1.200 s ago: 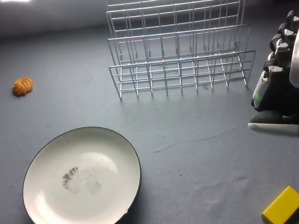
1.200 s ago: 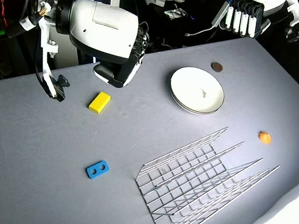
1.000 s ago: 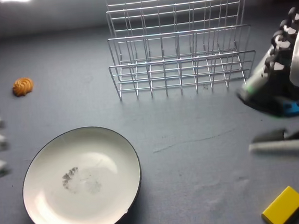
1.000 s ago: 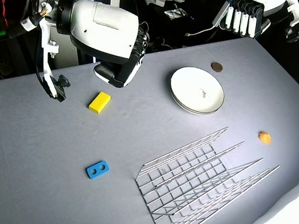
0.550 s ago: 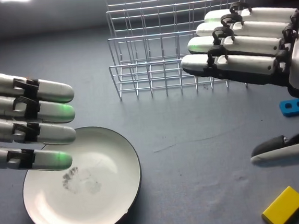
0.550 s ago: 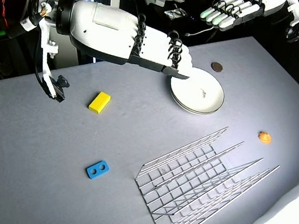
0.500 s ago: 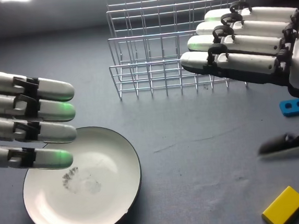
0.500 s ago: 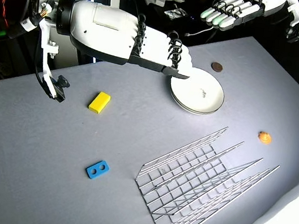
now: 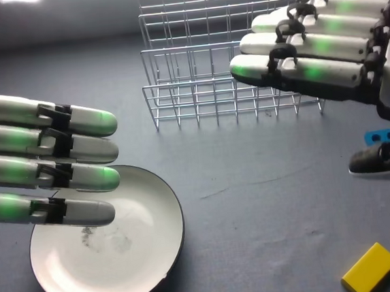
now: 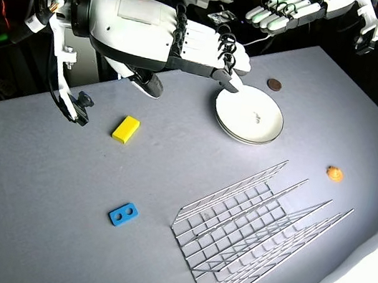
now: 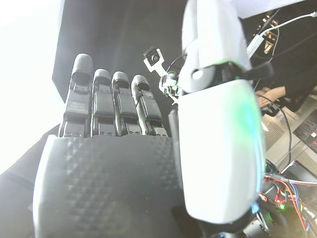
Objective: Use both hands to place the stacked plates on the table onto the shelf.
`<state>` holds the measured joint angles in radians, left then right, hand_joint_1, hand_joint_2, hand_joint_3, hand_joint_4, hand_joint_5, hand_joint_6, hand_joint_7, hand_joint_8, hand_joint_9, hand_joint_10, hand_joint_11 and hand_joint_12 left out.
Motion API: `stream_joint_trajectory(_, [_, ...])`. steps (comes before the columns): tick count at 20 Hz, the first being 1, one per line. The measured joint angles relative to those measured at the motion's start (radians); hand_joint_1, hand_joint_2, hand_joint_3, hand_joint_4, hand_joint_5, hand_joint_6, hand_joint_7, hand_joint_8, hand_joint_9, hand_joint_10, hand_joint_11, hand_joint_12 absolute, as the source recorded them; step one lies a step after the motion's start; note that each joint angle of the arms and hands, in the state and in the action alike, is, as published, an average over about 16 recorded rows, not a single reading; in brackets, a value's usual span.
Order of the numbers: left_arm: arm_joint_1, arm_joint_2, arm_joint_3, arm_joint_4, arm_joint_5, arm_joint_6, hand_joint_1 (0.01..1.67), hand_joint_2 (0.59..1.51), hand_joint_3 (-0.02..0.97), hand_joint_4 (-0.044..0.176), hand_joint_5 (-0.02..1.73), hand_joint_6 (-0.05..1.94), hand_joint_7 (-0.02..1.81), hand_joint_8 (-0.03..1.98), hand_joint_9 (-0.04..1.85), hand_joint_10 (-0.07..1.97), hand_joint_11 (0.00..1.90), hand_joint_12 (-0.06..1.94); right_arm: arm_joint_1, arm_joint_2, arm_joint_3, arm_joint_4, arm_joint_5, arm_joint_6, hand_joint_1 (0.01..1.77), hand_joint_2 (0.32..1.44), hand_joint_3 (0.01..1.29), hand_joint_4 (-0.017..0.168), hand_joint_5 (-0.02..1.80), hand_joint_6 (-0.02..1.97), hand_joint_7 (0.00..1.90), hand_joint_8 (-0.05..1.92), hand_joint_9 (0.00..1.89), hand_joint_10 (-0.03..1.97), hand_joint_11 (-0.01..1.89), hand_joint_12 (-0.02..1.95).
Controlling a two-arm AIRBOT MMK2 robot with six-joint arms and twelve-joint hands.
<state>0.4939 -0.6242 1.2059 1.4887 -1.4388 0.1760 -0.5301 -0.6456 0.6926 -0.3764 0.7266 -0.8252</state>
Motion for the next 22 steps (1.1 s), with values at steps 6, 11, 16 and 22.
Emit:
stream_joint_trajectory(6, [-0.009,0.004,-0.012,0.038,0.009,-0.005,0.01,1.092,0.020,-0.002,0.02,0.00,0.02,-0.01,0.02,0.01,0.01,-0.01,0.015,0.000,0.000,-0.053,-0.059,0.059,1.16,0.88,0.01,0.008,0.03,0.03,0.02,0.02,0.02,0.01,0.01,0.33])
stream_joint_trajectory(11, [-0.006,0.007,-0.017,0.081,0.024,-0.014,0.01,1.094,0.020,-0.002,0.02,0.00,0.02,-0.01,0.02,0.01,0.01,-0.01,0.028,0.001,0.000,-0.102,-0.108,0.115,1.11,0.87,0.01,0.008,0.02,0.03,0.02,0.02,0.02,0.01,0.01,0.30])
stream_joint_trajectory(16, [0.018,0.001,-0.012,0.109,0.086,-0.024,0.01,1.098,0.020,-0.002,0.03,0.00,0.02,-0.01,0.02,0.01,0.01,-0.01,0.035,0.002,0.000,-0.130,-0.125,0.154,1.07,0.85,0.01,0.008,0.02,0.03,0.02,0.02,0.02,0.01,0.01,0.33])
stream_joint_trajectory(22, [0.076,-0.022,-0.007,0.113,0.208,-0.035,0.01,1.103,0.020,-0.002,0.03,0.00,0.02,-0.01,0.02,0.01,0.01,-0.01,0.040,0.002,0.000,-0.145,-0.133,0.179,1.08,0.85,0.01,0.008,0.02,0.03,0.02,0.02,0.02,0.01,0.01,0.31])
